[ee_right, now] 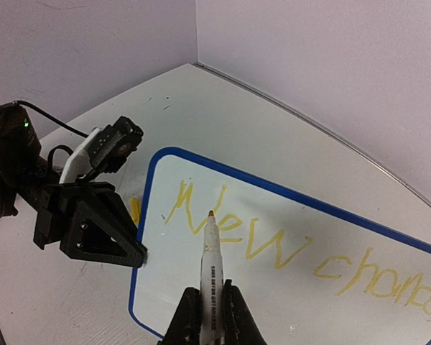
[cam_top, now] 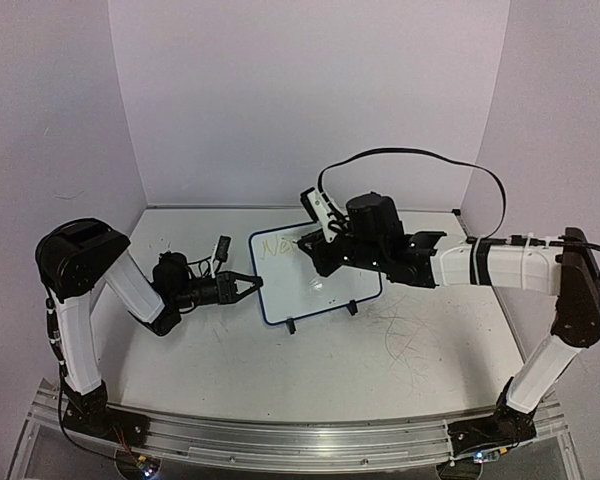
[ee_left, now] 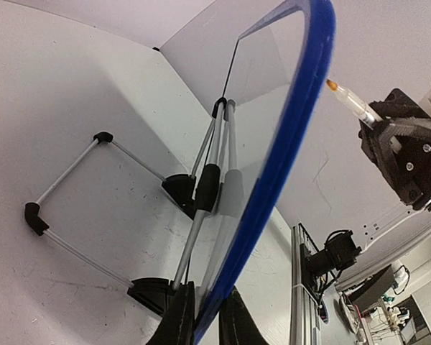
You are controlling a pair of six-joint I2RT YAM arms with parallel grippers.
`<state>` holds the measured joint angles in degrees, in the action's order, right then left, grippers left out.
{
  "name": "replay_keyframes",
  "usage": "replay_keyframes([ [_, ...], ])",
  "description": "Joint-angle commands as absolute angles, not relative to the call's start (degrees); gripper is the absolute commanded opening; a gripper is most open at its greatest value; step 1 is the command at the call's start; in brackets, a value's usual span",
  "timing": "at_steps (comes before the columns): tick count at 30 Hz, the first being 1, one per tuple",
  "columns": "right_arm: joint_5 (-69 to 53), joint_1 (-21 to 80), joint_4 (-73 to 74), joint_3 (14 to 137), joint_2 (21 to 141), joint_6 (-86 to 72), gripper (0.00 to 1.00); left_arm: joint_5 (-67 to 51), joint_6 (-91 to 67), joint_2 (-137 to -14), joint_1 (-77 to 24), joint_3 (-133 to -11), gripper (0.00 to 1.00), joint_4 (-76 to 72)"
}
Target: Write a sentence on the whiteboard
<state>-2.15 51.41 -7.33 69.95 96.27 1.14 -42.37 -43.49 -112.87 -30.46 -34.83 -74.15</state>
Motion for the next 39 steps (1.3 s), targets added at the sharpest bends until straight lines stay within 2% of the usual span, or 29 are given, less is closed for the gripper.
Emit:
replay_keyframes([
  [1, -0.96, 53.4, -9.6, 70.58, 96.71, 2.73, 0.0, -42.52, -41.58, -113.82, -30.5, -35.79, 0.11, -78.62],
  [10, -1.47, 54.48, -9.24, 70.16, 96.9, 2.99, 0.0, -42.54, -40.54, -114.63, -30.72, -36.33, 0.14, -78.57],
  [19, -1.67, 55.1, -8.88, 68.85, 97.38, 2.71, 0.0, -41.77, -38.99, -115.02, -30.79, -36.0, 0.0, -78.35],
  [39, -1.84, 55.29, -11.07, 64.83, 95.86, 2.0, 0.0, -40.1, -34.29, -112.49, -31.82, -35.5, 0.0, -73.43],
])
